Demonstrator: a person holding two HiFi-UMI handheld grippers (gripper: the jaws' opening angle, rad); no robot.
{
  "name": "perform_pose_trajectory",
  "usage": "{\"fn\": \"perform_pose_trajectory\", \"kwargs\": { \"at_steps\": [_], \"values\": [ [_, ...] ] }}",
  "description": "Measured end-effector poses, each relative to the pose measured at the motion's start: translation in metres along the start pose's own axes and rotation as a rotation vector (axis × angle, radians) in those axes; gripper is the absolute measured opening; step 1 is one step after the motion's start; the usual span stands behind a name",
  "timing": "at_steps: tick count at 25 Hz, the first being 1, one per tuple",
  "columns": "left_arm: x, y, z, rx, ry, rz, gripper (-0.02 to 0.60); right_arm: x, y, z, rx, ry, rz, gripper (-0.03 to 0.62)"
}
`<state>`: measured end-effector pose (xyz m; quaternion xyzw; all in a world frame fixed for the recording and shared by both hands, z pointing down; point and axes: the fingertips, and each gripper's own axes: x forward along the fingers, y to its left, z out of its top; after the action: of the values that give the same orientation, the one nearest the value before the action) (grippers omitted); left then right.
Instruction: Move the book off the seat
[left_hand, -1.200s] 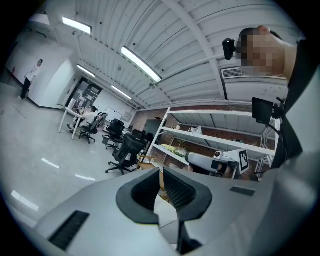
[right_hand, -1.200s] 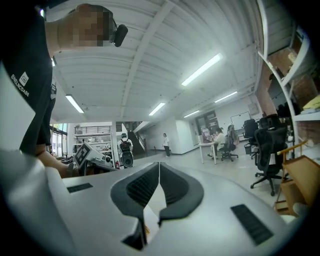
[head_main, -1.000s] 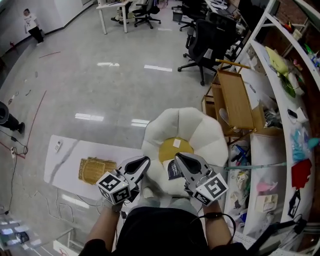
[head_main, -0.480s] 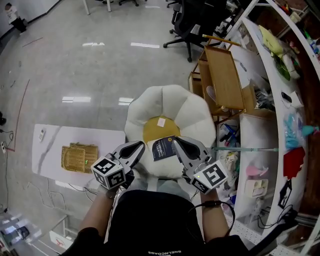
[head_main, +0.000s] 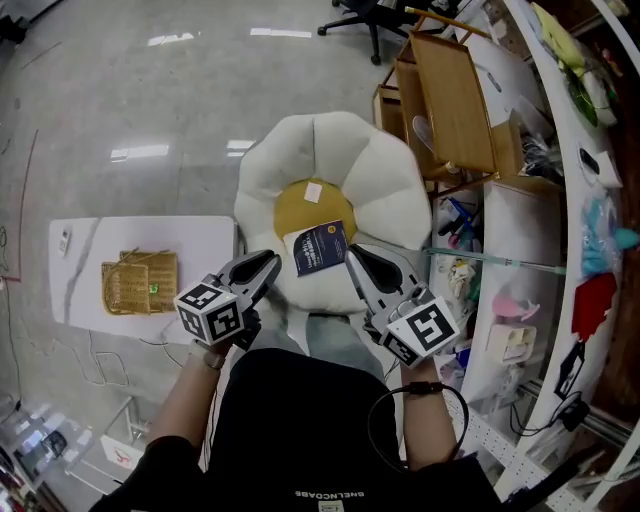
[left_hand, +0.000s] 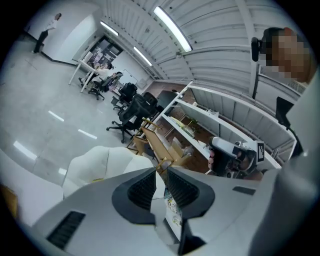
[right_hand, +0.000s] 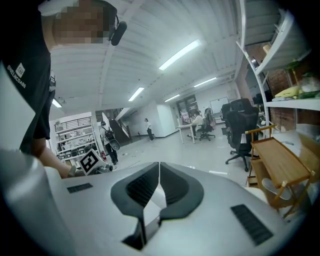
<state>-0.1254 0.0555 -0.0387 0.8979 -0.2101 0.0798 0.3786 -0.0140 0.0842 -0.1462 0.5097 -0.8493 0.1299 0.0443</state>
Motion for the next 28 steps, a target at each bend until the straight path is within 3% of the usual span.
{"fn": "perform_pose_trajectory", "kwargs": {
  "at_steps": [19, 28],
  "values": [
    [0.087, 0.123, -0.149, -0.252, 0.167, 0.152, 0.147, 0.020, -0.069, -0.158, 0.119, 0.205, 0.005, 0.014],
    [0.131, 0.194, -0.225, -0.287, 0.262, 0.210, 0.177, 0.045, -0.109, -0.274, 0.202, 0.294, -0.005, 0.014]
  ]
}}
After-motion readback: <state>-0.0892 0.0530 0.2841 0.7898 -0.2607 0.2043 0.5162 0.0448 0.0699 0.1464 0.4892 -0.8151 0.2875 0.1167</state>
